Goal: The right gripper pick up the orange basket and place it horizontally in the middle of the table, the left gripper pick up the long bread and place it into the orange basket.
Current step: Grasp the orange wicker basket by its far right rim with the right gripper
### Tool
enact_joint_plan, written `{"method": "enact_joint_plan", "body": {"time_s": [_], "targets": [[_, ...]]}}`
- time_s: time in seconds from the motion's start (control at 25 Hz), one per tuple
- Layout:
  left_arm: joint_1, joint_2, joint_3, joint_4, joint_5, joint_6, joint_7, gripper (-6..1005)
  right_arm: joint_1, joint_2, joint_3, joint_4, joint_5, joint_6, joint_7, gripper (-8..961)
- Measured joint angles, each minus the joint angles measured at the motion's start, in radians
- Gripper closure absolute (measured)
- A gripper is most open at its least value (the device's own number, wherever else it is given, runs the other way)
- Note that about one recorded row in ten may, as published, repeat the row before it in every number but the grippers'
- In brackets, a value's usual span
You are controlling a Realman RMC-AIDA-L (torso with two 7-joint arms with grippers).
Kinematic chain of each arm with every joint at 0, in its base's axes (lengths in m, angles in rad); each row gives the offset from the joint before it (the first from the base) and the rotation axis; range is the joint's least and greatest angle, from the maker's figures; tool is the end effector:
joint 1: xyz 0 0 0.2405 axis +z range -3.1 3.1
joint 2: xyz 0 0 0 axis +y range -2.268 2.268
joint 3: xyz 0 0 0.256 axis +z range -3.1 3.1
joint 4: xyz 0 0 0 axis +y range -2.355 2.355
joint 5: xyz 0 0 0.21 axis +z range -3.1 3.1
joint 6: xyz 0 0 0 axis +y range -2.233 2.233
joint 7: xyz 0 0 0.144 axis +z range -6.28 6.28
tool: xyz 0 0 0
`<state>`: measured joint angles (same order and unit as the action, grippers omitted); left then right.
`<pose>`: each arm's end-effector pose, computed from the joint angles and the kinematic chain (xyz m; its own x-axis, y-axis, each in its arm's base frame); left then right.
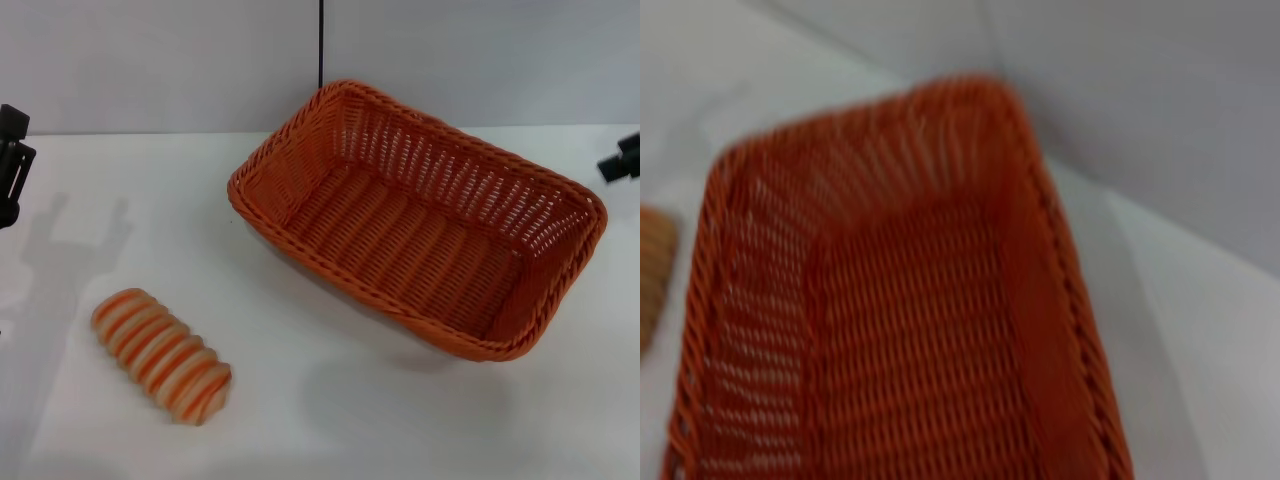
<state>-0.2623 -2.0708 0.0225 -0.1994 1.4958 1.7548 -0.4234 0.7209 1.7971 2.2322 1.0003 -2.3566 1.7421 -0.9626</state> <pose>-0.3214 0.2318 0.0049 0.3657 -0.2890 0.8847 0.8606 -0.2570 -0.4397 0.2260 0.3876 0.1255 0.7550 -0.6554 0.0222 -0.6232 -0.7276 -0.2867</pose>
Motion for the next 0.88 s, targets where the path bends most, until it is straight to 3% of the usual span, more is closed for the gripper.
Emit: {"method": "enact_joint_plan", "body": {"time_s": [0.12,0.28,0.88], "targets": [[0.000,0.000,-0.002,-0.008,0.000,-0.011,0.000,156,0.010,0.011,-0.054,-0.011,-0.037,-0.029,0.009,447],[0.000,0.000,-0.003,-0.009,0.000,-0.014,0.000,155,0.029,0.043,-0.077,-0.024,-0.122,-0.066,0.012,454],[0.007,0.000,-0.003,-0.011,0.000,-0.016,-0.025,156,0.032,0.085,-0.093,-0.066,-0.141,-0.144,0.000,482]]}}
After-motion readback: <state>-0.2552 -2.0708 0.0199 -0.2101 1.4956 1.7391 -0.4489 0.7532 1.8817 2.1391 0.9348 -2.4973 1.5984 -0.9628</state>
